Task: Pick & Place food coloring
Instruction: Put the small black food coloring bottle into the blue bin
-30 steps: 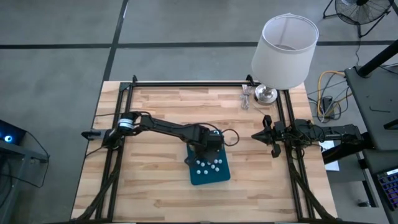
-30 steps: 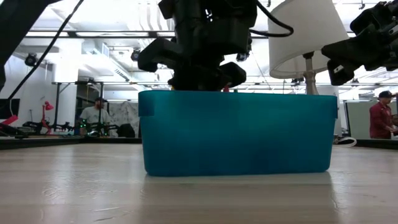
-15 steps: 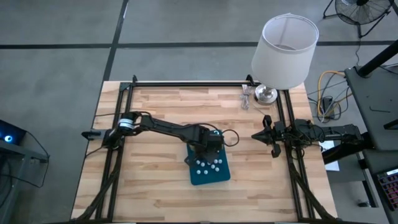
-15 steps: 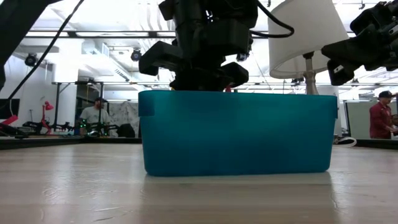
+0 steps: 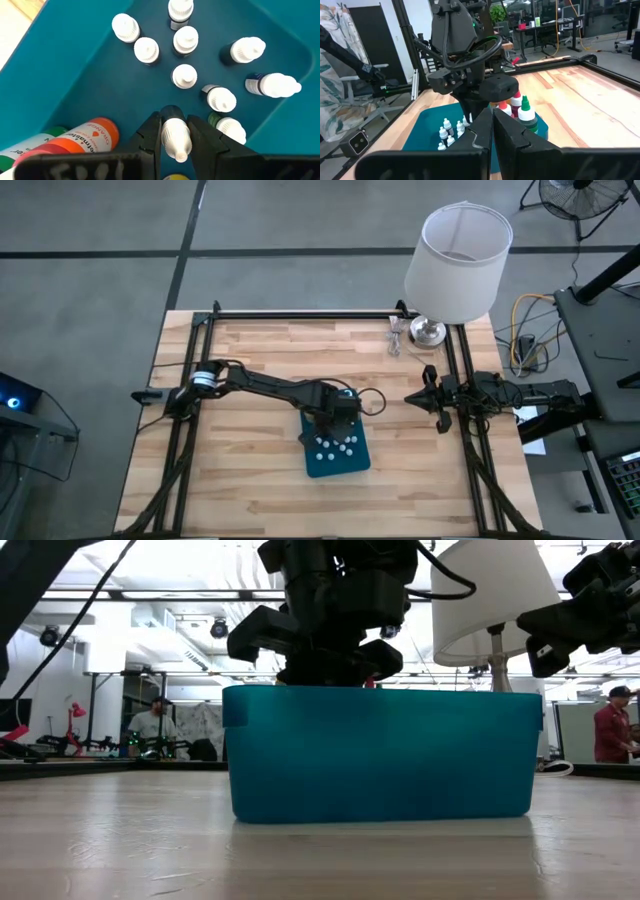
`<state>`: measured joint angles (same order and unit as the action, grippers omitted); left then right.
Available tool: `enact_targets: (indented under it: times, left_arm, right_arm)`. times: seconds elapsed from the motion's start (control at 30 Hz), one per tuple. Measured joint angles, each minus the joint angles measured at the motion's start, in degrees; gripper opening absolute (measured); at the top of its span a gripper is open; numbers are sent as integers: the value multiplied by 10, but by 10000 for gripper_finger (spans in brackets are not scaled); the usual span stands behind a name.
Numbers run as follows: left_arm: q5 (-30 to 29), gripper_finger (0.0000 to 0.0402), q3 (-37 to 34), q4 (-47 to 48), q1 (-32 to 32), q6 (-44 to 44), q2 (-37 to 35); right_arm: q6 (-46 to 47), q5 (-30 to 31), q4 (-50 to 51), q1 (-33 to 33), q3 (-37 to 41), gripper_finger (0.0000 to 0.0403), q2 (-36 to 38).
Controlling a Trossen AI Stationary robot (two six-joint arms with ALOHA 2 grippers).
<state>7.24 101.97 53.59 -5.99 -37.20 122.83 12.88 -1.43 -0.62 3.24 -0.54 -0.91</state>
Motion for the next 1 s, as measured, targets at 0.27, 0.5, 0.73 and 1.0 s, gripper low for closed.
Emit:
enact_targets:
  times: [0.27, 0.5, 0.73, 1.0]
  left_arm:
    - [2, 51, 0, 9, -6, -42, -3]
    - [-10, 51, -1, 11, -15, -148, -3]
    - [-49, 51, -1, 11, -10, -151, -2]
    - [-110, 51, -1, 15, -9, -106, -2]
  right_arm:
    - [0, 0, 0, 0, 0, 9, 0]
    - [0, 0, 0, 0, 0, 9, 0]
    - [0, 0, 0, 0, 0, 9, 0]
    - [0, 0, 0, 0, 0, 9, 0]
